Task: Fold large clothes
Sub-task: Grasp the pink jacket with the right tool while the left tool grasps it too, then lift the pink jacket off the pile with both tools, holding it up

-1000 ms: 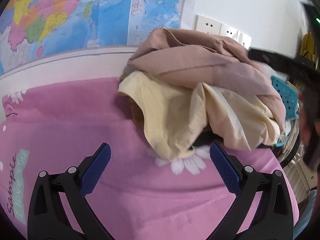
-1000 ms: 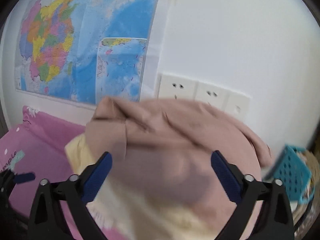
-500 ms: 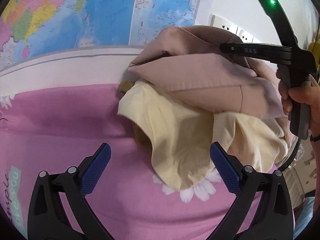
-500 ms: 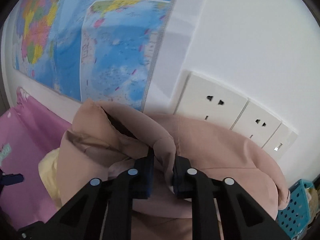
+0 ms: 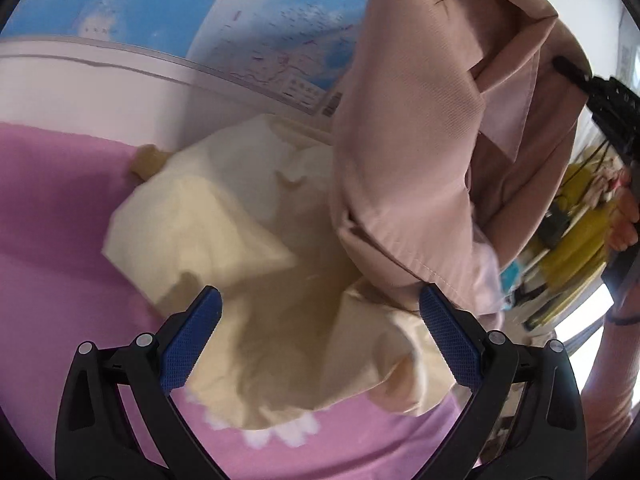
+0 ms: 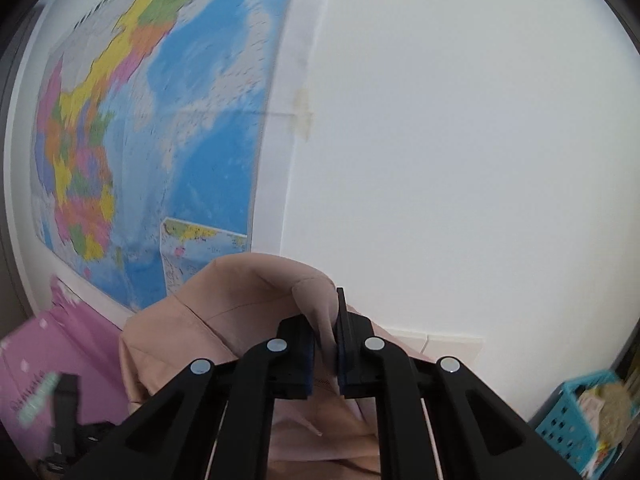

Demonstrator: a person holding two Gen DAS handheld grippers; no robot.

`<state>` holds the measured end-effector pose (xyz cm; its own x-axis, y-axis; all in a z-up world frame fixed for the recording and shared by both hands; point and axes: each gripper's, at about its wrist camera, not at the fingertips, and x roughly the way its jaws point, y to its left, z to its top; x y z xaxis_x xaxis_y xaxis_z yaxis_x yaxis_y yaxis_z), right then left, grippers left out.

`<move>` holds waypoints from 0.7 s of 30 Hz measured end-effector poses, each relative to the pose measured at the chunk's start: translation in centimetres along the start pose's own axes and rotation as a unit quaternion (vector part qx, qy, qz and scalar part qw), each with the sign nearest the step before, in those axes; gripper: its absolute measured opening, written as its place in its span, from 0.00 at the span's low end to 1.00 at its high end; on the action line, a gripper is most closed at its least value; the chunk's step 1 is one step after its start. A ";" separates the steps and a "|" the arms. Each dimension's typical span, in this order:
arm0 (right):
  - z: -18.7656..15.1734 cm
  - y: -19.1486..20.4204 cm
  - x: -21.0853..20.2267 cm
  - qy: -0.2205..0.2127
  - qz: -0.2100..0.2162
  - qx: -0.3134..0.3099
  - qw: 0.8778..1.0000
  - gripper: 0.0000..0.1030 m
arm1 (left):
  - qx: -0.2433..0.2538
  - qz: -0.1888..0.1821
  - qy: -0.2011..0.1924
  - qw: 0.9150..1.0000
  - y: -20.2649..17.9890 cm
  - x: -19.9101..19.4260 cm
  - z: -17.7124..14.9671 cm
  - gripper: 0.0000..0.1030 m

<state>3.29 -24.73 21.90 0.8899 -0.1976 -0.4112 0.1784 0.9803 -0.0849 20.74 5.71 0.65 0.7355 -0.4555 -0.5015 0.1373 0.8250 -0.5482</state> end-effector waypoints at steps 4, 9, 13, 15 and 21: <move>-0.2 -1.2 -1.6 -0.021 -0.012 0.008 1.000 0.08 | 0.044 -0.007 -0.031 0.998 -1.6 0.9 0.6 0.94; 0.0 -2.5 -3.5 -0.029 -0.022 0.024 0.999 0.08 | 0.080 -0.041 -0.014 0.996 -4.6 3.0 2.0 0.43; 0.5 -3.3 -5.9 -0.038 -0.037 0.025 0.998 0.08 | 0.122 -0.054 -0.007 0.991 -8.1 3.6 3.1 0.09; 1.0 -4.3 -7.9 -0.051 -0.045 0.040 0.997 0.07 | 0.150 -0.053 -0.037 0.987 -10.0 2.2 3.8 0.08; 4.0 -6.6 -17.3 -0.121 -0.092 0.039 0.988 0.07 | 0.217 -0.092 -0.134 0.963 -17.4 -6.2 6.8 0.08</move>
<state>-11.61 -27.82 33.21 0.9120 -0.3755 -0.1649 0.3700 0.9268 -0.0643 18.32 -3.59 17.84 0.8089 -0.5530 -0.1996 0.5031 0.8268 -0.2515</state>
